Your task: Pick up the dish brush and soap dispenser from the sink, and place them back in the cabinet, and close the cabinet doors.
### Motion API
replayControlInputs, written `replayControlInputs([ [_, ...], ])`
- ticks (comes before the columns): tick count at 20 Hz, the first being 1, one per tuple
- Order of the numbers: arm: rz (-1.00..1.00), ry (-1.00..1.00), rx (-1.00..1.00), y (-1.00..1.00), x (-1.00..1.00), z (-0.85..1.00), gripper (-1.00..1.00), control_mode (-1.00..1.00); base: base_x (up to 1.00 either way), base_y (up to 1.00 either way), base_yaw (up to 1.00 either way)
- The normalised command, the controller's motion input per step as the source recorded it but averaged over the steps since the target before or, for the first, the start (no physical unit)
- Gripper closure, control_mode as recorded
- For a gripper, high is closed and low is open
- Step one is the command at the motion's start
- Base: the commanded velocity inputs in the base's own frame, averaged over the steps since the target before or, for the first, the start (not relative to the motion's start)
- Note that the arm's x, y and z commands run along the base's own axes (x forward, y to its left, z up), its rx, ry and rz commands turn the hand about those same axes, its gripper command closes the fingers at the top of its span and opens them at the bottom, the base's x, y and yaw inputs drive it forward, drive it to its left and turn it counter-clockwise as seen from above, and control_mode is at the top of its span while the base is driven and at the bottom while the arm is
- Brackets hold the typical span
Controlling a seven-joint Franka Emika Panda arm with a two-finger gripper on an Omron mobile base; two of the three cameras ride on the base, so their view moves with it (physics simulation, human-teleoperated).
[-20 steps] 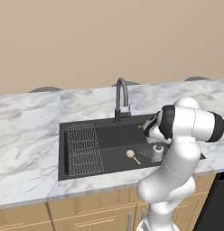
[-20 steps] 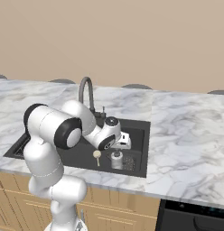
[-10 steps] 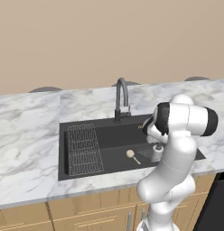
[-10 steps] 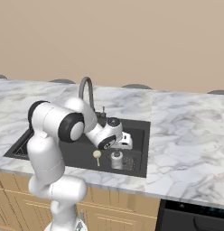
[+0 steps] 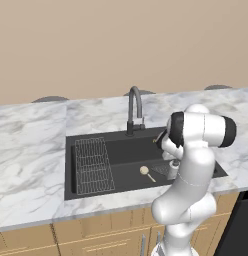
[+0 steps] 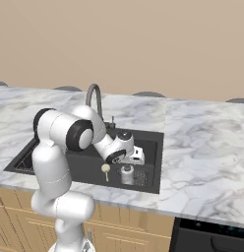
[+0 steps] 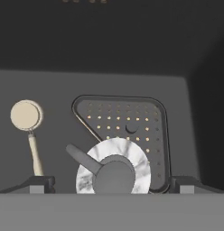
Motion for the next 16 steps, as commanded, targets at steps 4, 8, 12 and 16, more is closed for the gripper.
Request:
replayControlInputs([
  [4,0.0,0.0,0.0,0.0,0.01,-0.12,-1.0,-1.0,0.0,0.0,0.0],
  [8,0.0,0.0,0.0,0.0,0.02,-0.06,-1.0,-1.0,0.0,0.0,0.0],
  [12,0.0,0.0,0.0,0.0,0.05,-0.09,-1.0,-1.0,0.0,0.0,0.0],
  [16,0.0,0.0,0.0,0.0,0.07,-0.08,-1.0,-1.0,0.0,0.0,0.0],
])
